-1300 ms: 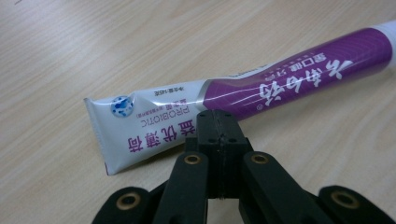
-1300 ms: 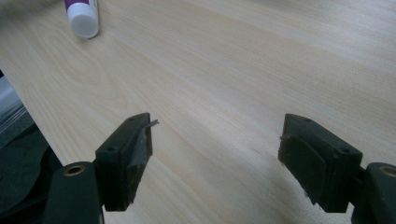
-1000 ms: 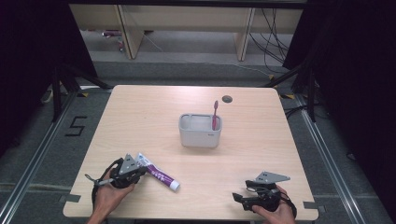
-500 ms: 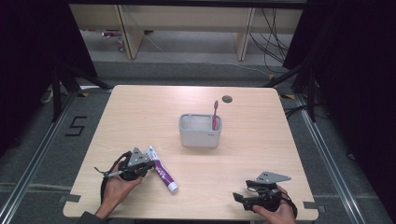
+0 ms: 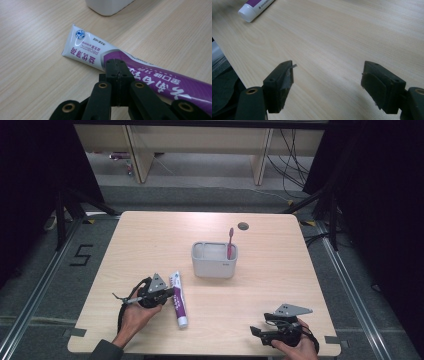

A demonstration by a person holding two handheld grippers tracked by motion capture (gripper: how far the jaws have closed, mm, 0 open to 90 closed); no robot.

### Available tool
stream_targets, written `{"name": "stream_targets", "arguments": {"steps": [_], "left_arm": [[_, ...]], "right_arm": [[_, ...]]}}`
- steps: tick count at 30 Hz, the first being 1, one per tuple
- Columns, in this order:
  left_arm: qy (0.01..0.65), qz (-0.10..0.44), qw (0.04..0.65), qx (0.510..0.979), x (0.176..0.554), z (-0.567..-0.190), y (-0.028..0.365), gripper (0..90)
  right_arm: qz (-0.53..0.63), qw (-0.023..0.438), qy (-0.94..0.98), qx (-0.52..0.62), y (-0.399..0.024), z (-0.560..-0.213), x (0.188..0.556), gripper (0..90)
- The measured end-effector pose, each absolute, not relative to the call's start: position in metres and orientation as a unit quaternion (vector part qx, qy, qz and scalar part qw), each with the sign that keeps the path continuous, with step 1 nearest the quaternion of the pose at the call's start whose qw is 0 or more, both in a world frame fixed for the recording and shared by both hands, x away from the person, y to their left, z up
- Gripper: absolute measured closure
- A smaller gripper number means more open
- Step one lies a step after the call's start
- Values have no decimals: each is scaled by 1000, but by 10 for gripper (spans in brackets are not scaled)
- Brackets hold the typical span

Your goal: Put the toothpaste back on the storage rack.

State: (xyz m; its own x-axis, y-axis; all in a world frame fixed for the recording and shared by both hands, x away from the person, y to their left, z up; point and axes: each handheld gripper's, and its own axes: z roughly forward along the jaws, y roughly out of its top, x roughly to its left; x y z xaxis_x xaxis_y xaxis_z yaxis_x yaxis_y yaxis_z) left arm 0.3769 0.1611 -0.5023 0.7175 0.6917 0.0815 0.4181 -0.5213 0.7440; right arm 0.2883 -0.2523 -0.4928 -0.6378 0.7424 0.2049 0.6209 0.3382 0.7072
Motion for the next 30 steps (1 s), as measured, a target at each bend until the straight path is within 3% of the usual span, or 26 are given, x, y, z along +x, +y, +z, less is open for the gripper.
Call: {"name": "stream_targets", "arguments": {"steps": [7, 11, 13, 26, 30], "left_arm": [[326, 183, 369, 851, 380, -504, 152, 896], [318, 181, 362, 857, 381, -502, 153, 890], [323, 177, 362, 856, 381, -502, 154, 879], [396, 114, 366, 834, 383, -494, 165, 587], [420, 71, 361, 830, 385, -489, 163, 476]], "right_arm": [[399, 51, 812, 423, -252, -493, 288, 260], [399, 51, 812, 423, -252, -493, 288, 260], [397, 74, 816, 414, -253, -492, 288, 260], [402, 71, 811, 420, -253, -493, 288, 260], [396, 70, 813, 421, -253, -492, 287, 260]]}}
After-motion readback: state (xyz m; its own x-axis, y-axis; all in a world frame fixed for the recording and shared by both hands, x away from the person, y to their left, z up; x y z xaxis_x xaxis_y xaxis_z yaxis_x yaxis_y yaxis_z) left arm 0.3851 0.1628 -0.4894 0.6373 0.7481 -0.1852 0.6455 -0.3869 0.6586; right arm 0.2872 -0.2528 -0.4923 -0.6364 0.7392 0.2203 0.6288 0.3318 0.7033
